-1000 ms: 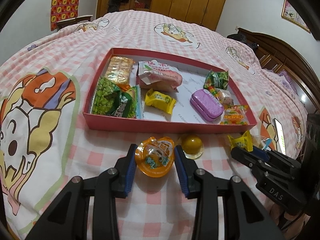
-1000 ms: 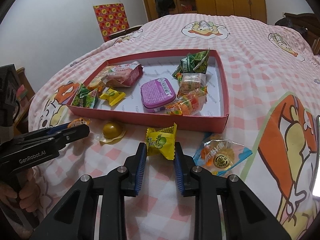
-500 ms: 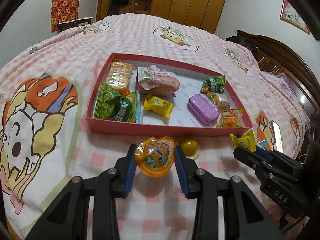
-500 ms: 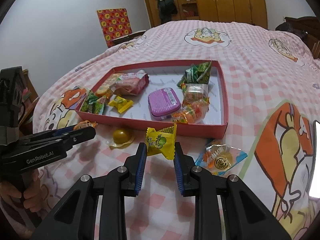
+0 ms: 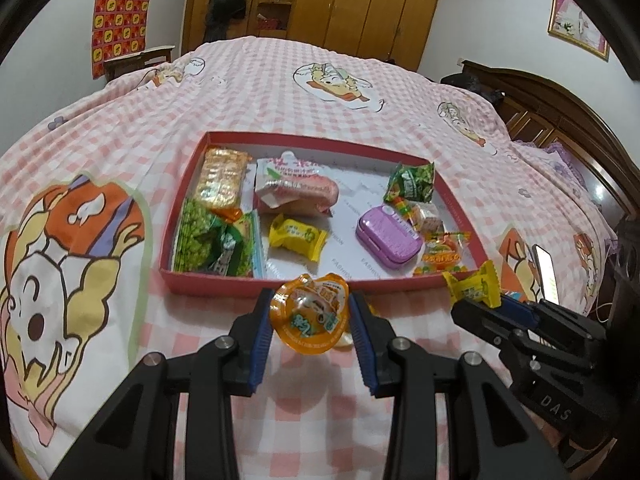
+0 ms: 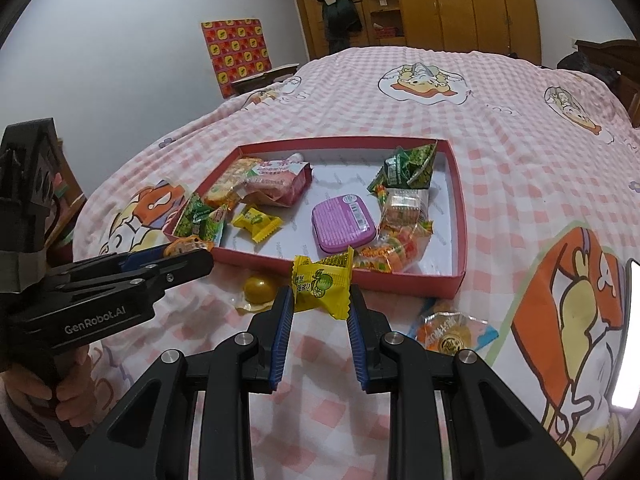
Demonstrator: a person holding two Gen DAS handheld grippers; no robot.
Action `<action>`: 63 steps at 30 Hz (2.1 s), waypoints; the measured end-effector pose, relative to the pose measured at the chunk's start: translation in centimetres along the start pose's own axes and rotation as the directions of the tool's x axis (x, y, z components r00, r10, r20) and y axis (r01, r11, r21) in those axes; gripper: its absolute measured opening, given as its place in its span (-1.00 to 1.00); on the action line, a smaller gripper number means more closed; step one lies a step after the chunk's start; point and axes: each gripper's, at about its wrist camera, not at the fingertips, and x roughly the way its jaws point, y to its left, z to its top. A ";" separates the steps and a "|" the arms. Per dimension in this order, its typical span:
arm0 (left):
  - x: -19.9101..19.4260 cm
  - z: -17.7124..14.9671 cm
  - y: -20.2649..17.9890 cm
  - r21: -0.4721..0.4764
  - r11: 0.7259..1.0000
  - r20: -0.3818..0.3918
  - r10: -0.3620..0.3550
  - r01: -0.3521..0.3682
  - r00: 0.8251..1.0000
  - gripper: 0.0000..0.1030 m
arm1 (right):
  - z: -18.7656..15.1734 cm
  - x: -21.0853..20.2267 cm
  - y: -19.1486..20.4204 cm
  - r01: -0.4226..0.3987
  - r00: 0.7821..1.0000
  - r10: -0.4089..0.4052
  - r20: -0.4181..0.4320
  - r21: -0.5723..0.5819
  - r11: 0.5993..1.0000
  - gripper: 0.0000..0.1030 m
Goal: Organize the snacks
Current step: 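Carry the jelly cup and yellow candy over the box with both tools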
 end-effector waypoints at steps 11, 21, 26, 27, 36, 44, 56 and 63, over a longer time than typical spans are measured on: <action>0.8 3.3 -0.6 0.035 0.999 0.026 -0.005 0.004 1.000 -0.25 | 2.7 0.4 0.5 0.006 1.000 -0.006 0.005 -0.013 1.000 -0.46; 2.0 6.6 -1.3 0.063 0.998 0.072 0.006 -0.011 0.997 -0.26 | 4.9 1.8 0.4 0.000 1.000 0.000 0.014 0.004 1.000 -0.46; 3.1 8.0 -1.3 0.071 0.997 0.084 0.014 -0.020 0.996 -0.26 | 6.4 2.9 -0.1 0.008 1.000 -0.008 0.019 0.016 1.000 -0.46; 3.5 8.4 -1.3 0.071 0.997 0.086 0.017 -0.023 0.996 -0.26 | 6.6 3.1 -0.1 0.010 1.000 -0.010 0.020 0.018 1.000 -0.46; 6.2 10.6 -0.7 0.063 0.997 0.084 0.034 -0.039 0.996 -0.26 | 8.0 5.5 -1.0 0.021 1.000 -0.022 0.009 0.055 0.998 -0.46; 9.0 11.3 0.5 0.033 0.998 0.051 0.045 -0.047 0.998 -0.25 | 8.3 8.0 -1.9 0.039 0.999 -0.038 -0.021 0.064 0.997 -0.46; 11.1 11.4 1.0 0.029 0.998 0.038 0.046 -0.047 0.998 -0.25 | 8.1 9.6 -2.6 0.052 0.998 -0.050 -0.034 0.066 0.996 -0.45; 10.8 11.2 0.6 0.046 0.997 0.039 0.055 -0.057 0.998 -0.10 | 8.2 9.1 -2.5 0.039 0.999 -0.038 -0.008 0.065 0.997 -0.31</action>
